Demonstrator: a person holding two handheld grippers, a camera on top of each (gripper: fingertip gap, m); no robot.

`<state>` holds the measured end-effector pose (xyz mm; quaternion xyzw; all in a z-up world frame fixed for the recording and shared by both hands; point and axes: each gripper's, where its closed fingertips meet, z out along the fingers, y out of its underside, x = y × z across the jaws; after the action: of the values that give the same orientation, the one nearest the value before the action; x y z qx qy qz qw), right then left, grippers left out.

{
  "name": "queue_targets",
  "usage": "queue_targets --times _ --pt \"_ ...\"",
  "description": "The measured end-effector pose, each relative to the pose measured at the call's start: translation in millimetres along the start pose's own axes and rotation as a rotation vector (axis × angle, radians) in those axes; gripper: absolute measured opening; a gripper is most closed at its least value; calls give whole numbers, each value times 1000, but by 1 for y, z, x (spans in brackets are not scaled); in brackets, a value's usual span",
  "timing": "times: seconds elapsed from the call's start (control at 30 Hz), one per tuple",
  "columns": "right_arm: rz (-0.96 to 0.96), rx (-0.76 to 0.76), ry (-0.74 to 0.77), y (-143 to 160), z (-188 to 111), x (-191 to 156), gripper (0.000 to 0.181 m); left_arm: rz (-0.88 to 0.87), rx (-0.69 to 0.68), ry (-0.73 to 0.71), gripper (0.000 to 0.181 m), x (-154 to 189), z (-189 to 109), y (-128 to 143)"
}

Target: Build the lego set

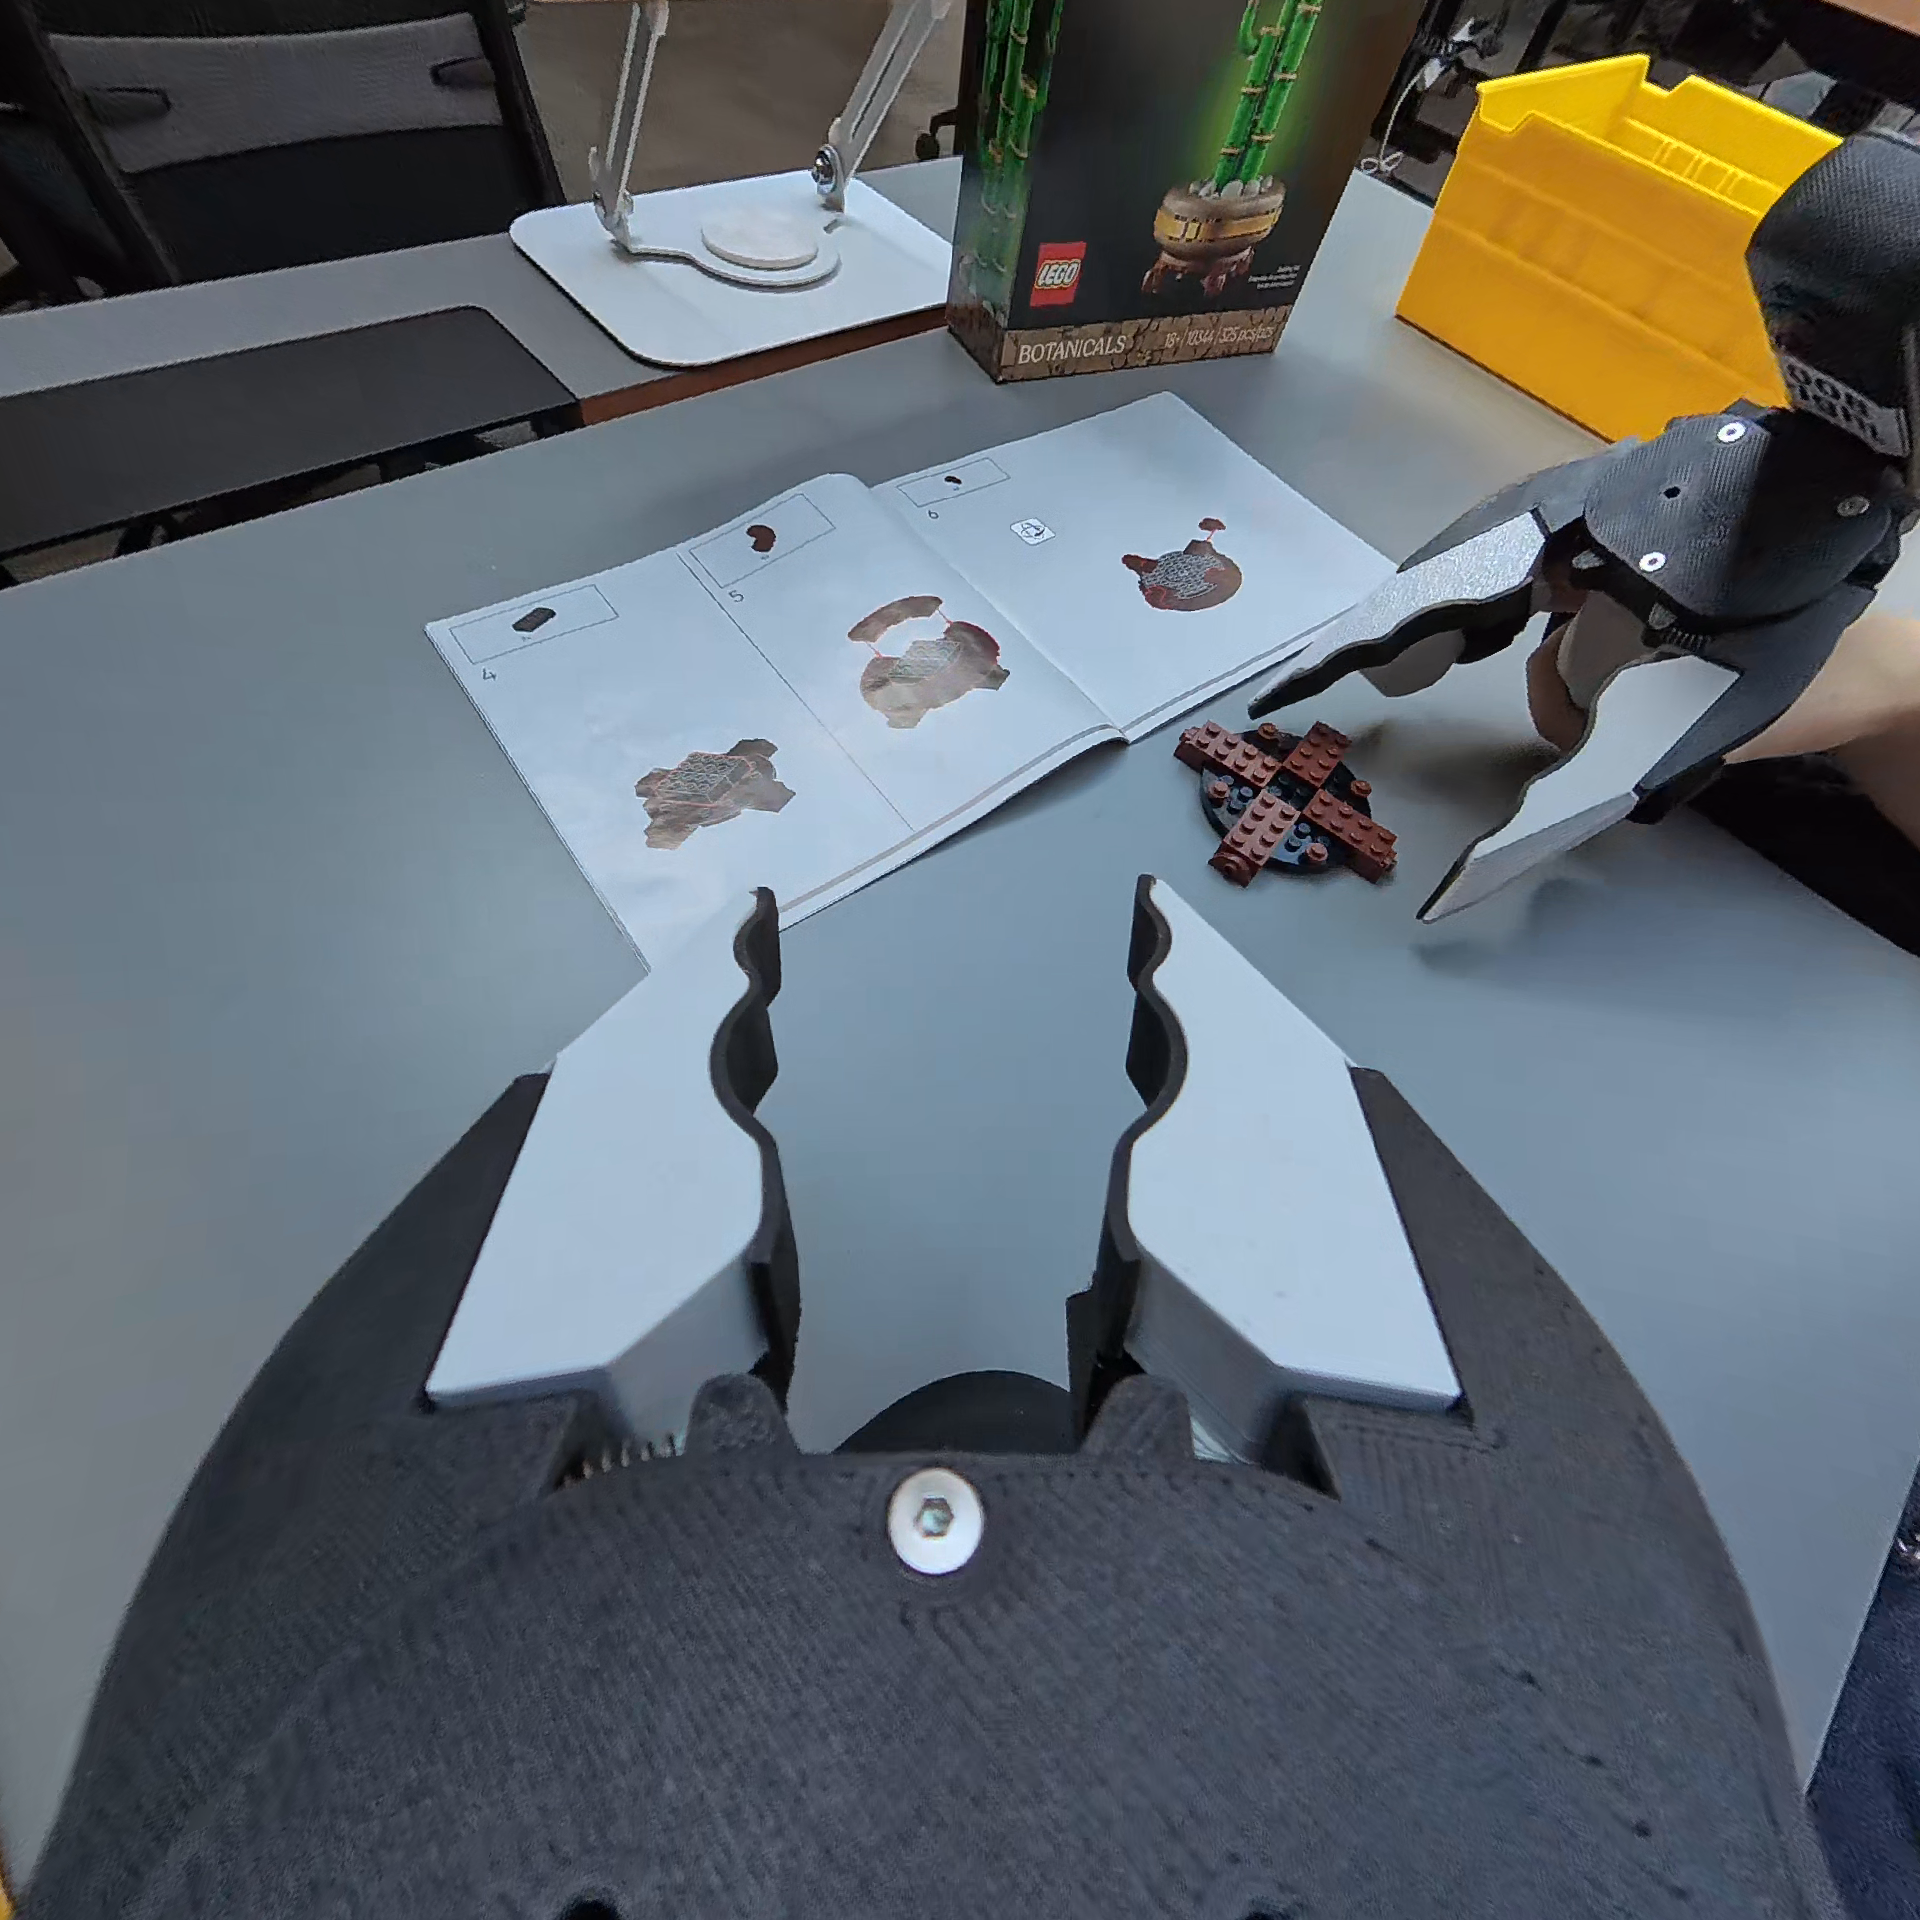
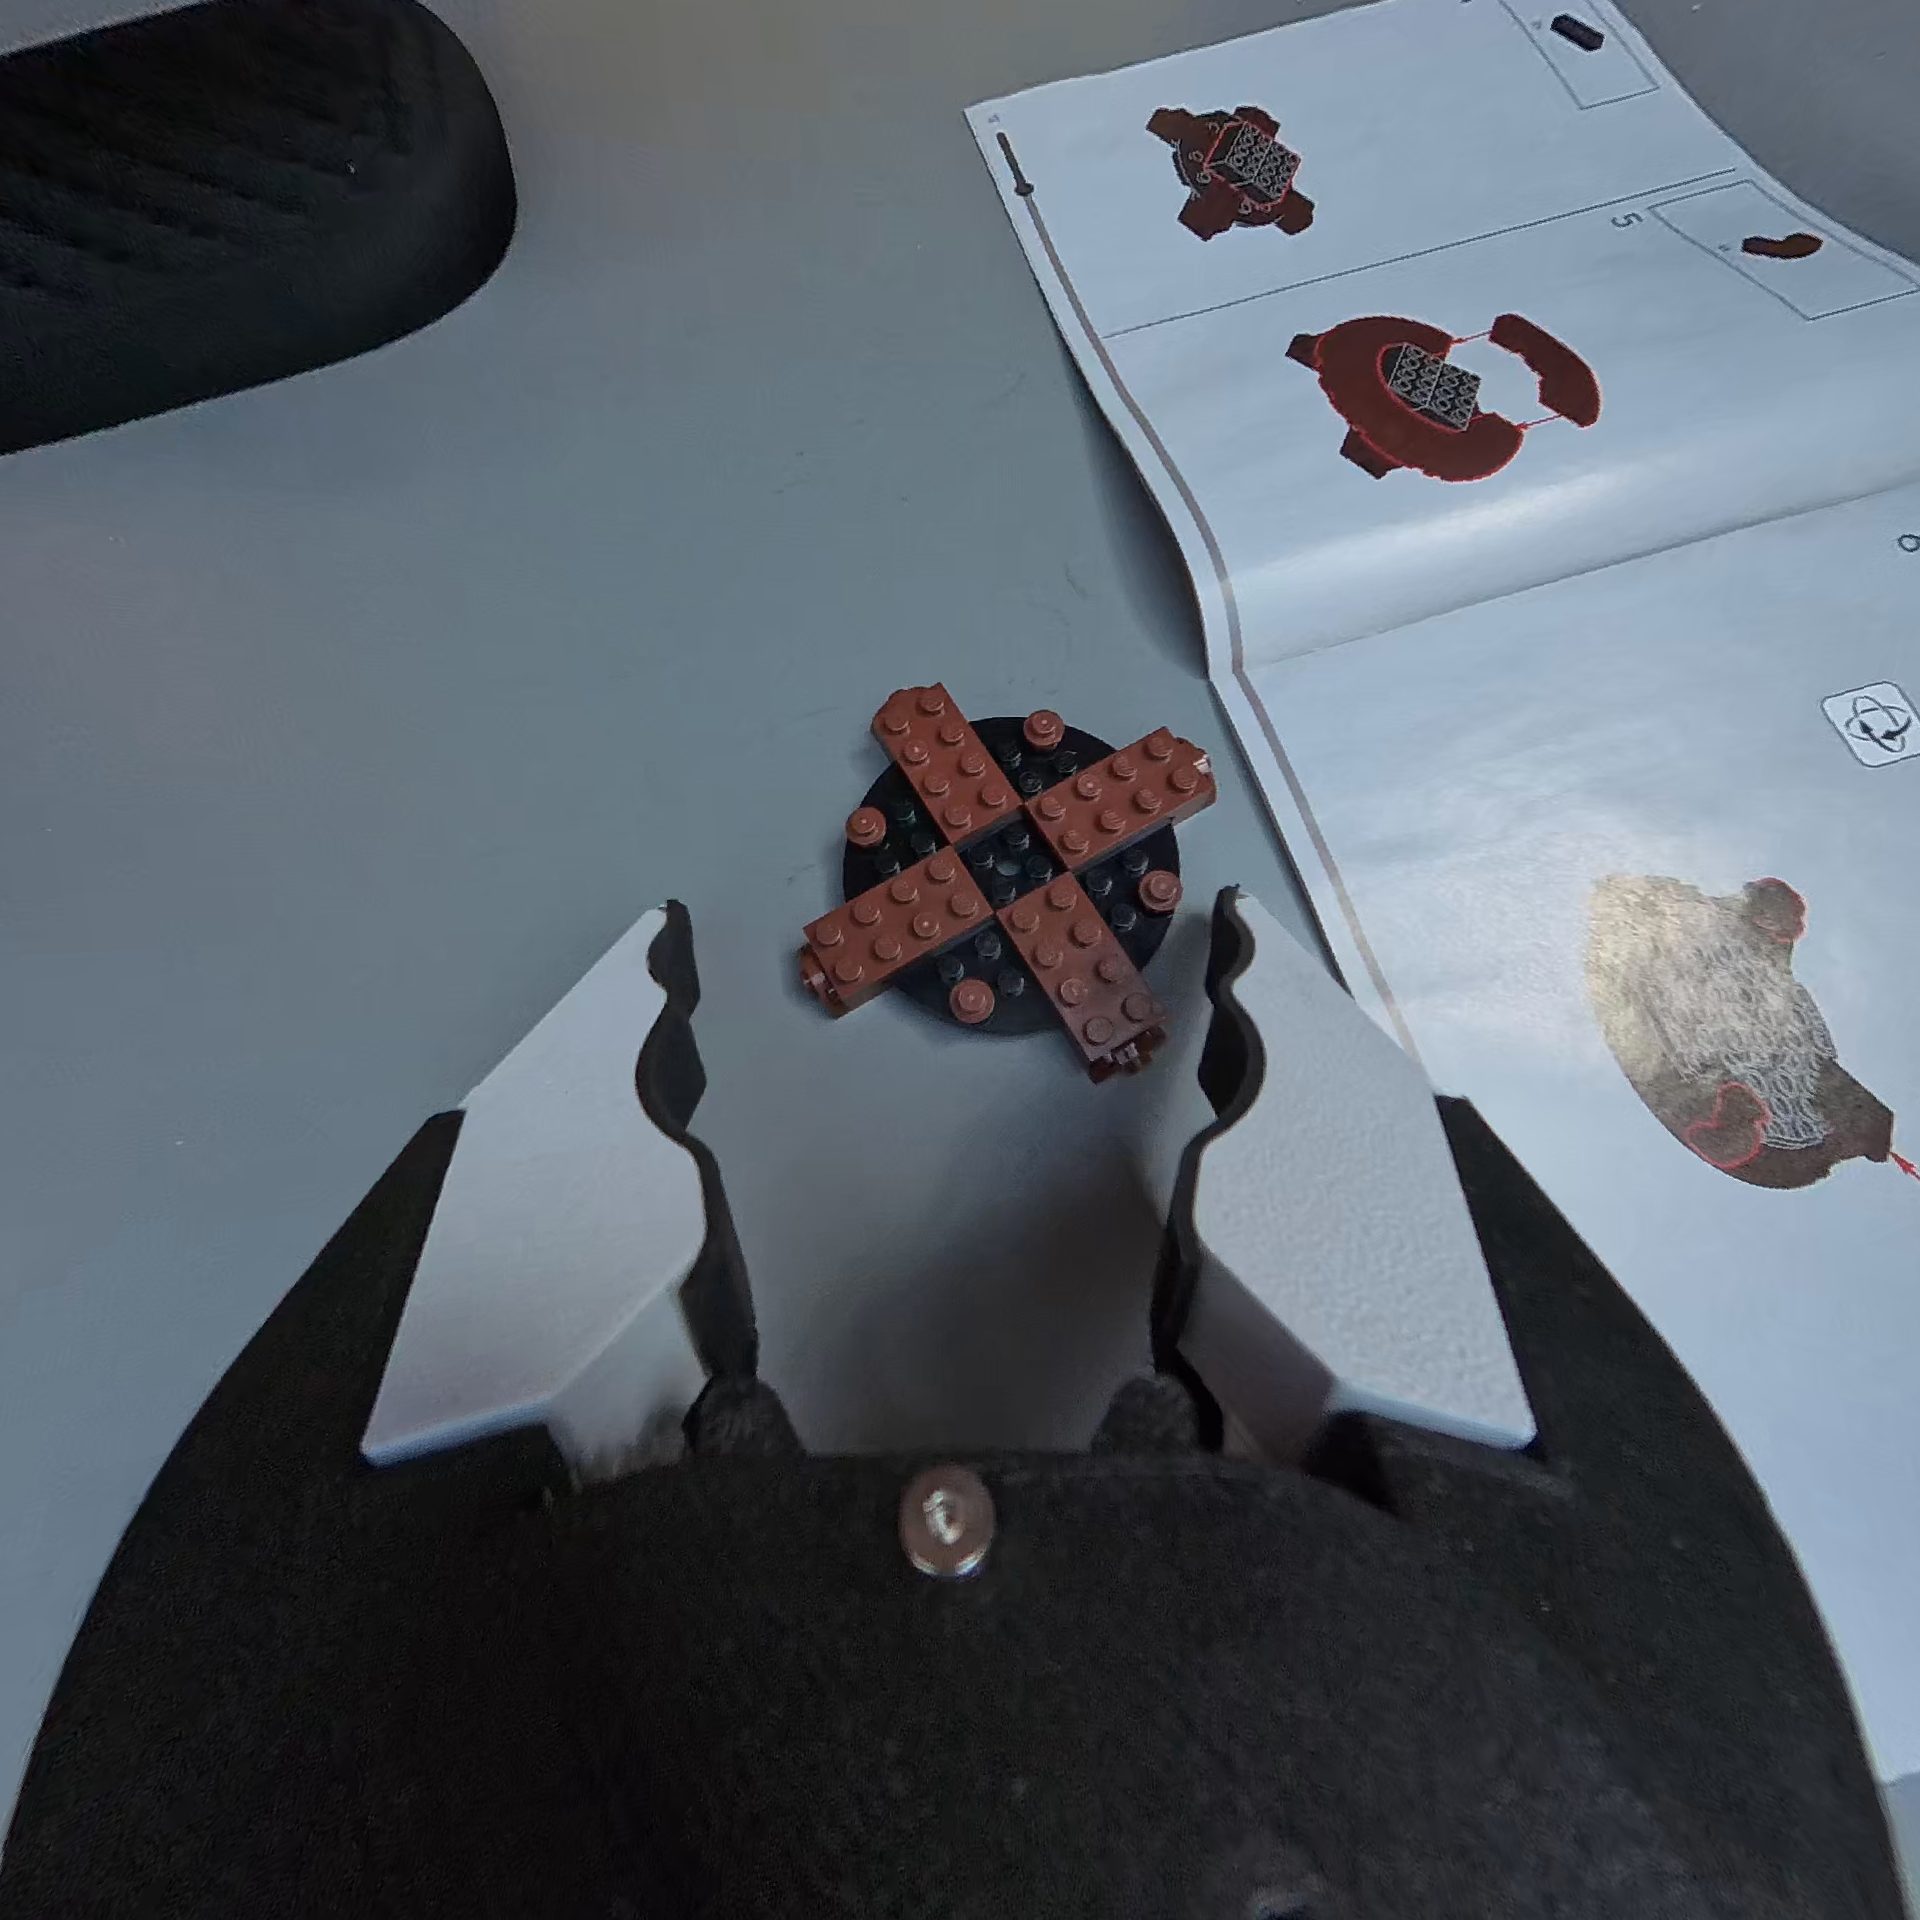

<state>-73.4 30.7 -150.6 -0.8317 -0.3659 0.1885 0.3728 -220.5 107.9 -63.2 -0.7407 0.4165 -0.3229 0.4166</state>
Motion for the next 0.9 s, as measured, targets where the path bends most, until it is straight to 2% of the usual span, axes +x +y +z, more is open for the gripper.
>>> queue_targets --times 0.13,0.2,0.43,0.7,0.8,0.9 --pt "-15 -17 33 4 2 5 87 -67 28 51 63 -3 0 -4" --pt "-16 -19 40 2 2 6 71 -77 11 69 61 -5 1 -3" --pt "-74 -7 -23 -12 21 -21 71 -71 18 26 60 -23 -3 -8" --pt "-18 -2 38 -36 50 -31 71 -36 49 -103 58 -52 -38 -30" --pt "-3 12 46 -38 51 -33 72 -52 59 -136 58 -62 -49 -33" --pt "9 104 30 -46 39 -32 84 -77 65 -133 58 -66 -62 -34"
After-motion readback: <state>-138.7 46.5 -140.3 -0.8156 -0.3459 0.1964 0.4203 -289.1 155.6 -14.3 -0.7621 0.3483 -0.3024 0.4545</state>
